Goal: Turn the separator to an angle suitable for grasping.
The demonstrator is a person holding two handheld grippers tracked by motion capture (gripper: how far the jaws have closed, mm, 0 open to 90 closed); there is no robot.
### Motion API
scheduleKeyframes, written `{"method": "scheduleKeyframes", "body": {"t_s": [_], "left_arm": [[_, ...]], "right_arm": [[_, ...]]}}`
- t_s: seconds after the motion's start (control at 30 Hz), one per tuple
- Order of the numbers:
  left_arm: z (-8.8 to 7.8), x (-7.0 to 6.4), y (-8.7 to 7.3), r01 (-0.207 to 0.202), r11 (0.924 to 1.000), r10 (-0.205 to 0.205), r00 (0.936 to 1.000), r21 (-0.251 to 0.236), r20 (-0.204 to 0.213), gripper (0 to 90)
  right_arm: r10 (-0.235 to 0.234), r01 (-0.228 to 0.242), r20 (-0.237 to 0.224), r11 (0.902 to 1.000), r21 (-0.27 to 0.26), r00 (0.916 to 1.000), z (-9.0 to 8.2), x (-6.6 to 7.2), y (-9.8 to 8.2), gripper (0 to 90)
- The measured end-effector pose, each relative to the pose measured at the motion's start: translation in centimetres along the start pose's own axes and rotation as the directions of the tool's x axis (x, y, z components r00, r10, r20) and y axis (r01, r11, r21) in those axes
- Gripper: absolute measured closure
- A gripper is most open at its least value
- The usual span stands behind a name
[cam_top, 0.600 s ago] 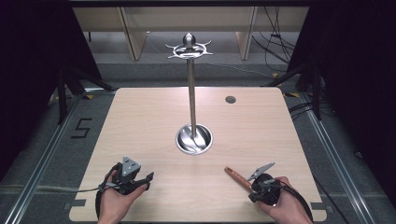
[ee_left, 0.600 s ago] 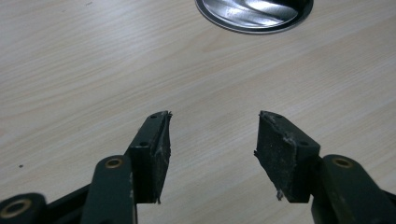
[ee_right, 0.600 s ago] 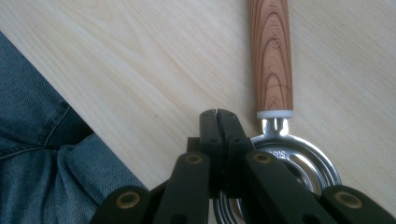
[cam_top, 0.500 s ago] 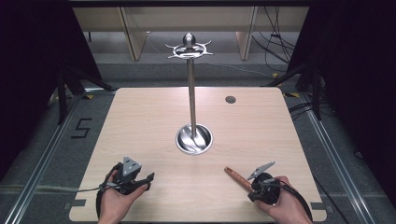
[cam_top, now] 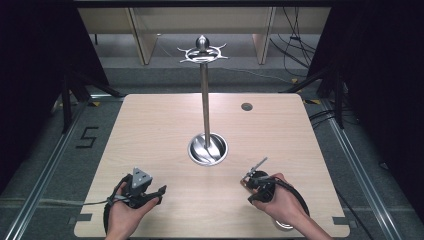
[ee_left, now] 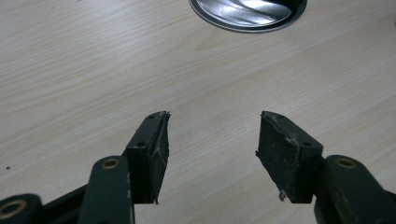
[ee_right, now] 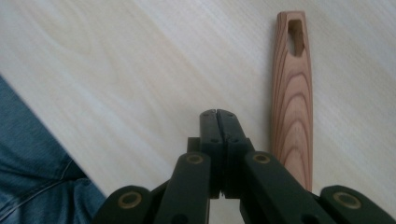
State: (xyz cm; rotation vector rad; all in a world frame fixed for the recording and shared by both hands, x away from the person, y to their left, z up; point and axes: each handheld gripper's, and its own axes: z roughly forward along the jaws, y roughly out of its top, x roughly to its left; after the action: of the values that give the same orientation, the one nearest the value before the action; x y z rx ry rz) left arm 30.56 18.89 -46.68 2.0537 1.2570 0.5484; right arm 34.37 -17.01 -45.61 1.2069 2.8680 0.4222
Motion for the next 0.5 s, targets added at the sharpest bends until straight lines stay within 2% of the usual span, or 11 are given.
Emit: {"method": "scheduleKeyframes", "body": {"t_s": [0.07,0.13,0.17,0.2,0.23,0.3,0.33,0.37,0.43,0.47,0.5], "left_arm": [[0.1,-0.1,0.0,0.014,0.9999,-0.014,0.9999,-0.009,-0.007,42.3],[-0.2,0.1,0.1,-0.014,0.9998,0.014,0.9999,0.014,0.004,42.4],[-0.1,0.1,0.1,-0.011,0.9999,0.011,0.9999,0.011,0.005,42.4],[0.2,-0.1,0.0,0.015,0.9999,-0.015,0.9999,-0.004,-0.002,42.4],[0.2,-0.1,0.0,0.015,0.9999,-0.015,0.9999,-0.004,-0.002,42.4],[0.3,-0.2,0.1,0.012,0.9999,-0.012,0.9999,0.003,0.002,42.3],[0.3,-0.2,0.1,0.012,0.9999,-0.012,0.9999,-0.001,-0.002,42.3],[0.4,-0.2,0.1,0.011,0.9999,-0.011,0.9999,-0.002,0.001,42.2],[0.1,-0.1,0.1,-0.015,0.9997,0.015,0.9998,0.017,0.016,42.3],[0.2,-0.2,0.1,0.005,1.0,-0.005,0.9999,0.001,0.009,42.2],[0.1,-0.1,0.2,-0.007,0.9999,0.007,0.9999,0.01,0.013,42.2]], "right_arm": [[-0.002,0.002,0.007,0.9998,0.021,1.0,0.9,-0.3,0.8,90.0],[0.006,-0.006,0.001,0.9996,0.028,1.0,1.1,-0.3,0.9,90.0],[0.007,-0.007,0.005,0.9995,0.03,1.0,1.3,-0.4,1.1,90.0],[0.004,-0.004,0.006,0.9994,0.034,1.0,1.4,-0.6,1.3,90.0],[0.004,-0.004,0.006,0.9994,0.034,1.0,1.4,-0.6,1.3,90.0],[0.027,-0.028,0.017,0.9987,0.043,0.9995,1.5,-0.6,1.4,90.0],[0.011,-0.011,0.014,0.9991,0.04,0.9998,1.6,-0.9,1.4,90.0],[0.023,-0.024,0.02,0.9986,0.047,0.9995,1.6,-0.9,1.4,90.0],[0.019,-0.02,0.02,0.9988,0.045,0.9996,1.7,-1.0,1.4,90.0],[0.034,-0.035,0.02,0.9982,0.049,0.9992,1.7,-1.1,1.3,90.0],[0.031,-0.032,0.024,0.9983,0.048,0.9992,1.8,-1.2,1.3,90.0]]}}
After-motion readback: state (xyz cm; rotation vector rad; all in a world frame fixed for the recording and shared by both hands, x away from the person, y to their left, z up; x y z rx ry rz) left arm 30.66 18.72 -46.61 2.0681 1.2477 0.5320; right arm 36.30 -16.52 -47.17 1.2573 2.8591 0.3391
